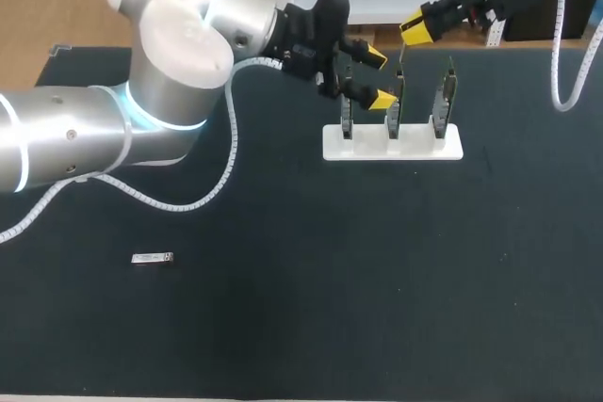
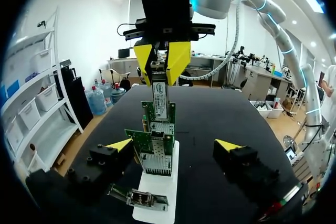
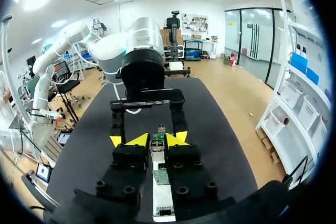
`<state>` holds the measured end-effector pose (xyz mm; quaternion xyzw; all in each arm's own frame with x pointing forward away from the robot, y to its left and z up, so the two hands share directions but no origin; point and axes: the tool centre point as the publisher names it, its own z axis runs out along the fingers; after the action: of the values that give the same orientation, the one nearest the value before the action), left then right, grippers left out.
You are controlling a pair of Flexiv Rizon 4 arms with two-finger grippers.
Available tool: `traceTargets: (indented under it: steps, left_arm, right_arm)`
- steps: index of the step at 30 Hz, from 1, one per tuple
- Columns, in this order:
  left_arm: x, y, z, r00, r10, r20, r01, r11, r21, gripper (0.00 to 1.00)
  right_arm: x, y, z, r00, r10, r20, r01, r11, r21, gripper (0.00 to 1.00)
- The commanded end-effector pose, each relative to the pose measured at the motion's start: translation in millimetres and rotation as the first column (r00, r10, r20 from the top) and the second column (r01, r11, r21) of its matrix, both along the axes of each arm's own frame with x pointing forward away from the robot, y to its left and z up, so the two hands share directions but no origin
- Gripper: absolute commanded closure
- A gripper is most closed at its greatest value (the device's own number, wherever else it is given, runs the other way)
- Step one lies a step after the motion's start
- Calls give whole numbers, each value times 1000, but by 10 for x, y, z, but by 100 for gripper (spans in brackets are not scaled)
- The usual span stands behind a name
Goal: Pick up the optical module with the left hand, and insert it into the network port with the right hand.
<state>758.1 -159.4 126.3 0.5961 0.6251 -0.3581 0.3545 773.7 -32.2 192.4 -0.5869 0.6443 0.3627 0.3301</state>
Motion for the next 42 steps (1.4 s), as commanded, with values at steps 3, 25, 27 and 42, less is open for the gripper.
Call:
traceTargets:
  steps: [3,25,27,42]
  left_arm:
    - [36,-10,7,1000,-10,-5,10,1000,8,0]
    - [73,38,4,1000,-1,-15,2,999,34,0]
    - [73,38,4,1000,-1,-15,2,999,34,0]
    - [73,38,4,1000,-1,-15,2,999,34,0]
  right_arm:
    - [-18,-1,1,1000,-3,3,3,1000,0,100]
    - [35,13,-9,1000,10,1,-10,1000,-4,100]
    - [41,16,-10,1000,16,3,-16,1000,-7,100]
    - [64,60,-41,999,34,27,-32,998,-49,100]
